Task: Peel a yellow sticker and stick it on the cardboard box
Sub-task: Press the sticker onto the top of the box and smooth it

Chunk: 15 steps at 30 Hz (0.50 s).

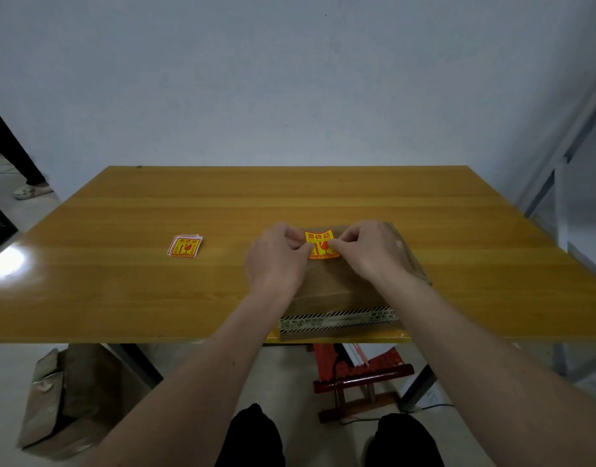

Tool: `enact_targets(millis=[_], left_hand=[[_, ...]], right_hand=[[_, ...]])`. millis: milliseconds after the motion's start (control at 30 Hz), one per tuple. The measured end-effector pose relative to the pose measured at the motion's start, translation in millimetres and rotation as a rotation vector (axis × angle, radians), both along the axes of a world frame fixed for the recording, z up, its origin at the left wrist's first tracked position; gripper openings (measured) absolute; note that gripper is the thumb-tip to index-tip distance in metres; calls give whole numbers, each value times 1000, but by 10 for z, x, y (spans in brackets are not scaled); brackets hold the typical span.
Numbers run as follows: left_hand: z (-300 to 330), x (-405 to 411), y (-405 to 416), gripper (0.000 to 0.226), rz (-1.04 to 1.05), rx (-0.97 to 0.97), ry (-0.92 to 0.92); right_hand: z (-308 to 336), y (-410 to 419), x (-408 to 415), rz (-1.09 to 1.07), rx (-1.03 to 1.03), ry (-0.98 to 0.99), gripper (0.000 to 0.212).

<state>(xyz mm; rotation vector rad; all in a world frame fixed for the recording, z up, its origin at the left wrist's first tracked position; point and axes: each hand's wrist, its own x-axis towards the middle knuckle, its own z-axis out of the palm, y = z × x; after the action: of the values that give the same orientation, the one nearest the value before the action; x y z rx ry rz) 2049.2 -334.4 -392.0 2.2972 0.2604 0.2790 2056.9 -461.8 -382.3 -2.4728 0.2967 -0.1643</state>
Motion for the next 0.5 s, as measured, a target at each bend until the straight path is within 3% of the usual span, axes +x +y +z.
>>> enact_targets(millis=[500], left_hand=[[-2,8,-10,11,-48,111,7]], right_hand=[[-71,31,44,-6,-119,-39,25]])
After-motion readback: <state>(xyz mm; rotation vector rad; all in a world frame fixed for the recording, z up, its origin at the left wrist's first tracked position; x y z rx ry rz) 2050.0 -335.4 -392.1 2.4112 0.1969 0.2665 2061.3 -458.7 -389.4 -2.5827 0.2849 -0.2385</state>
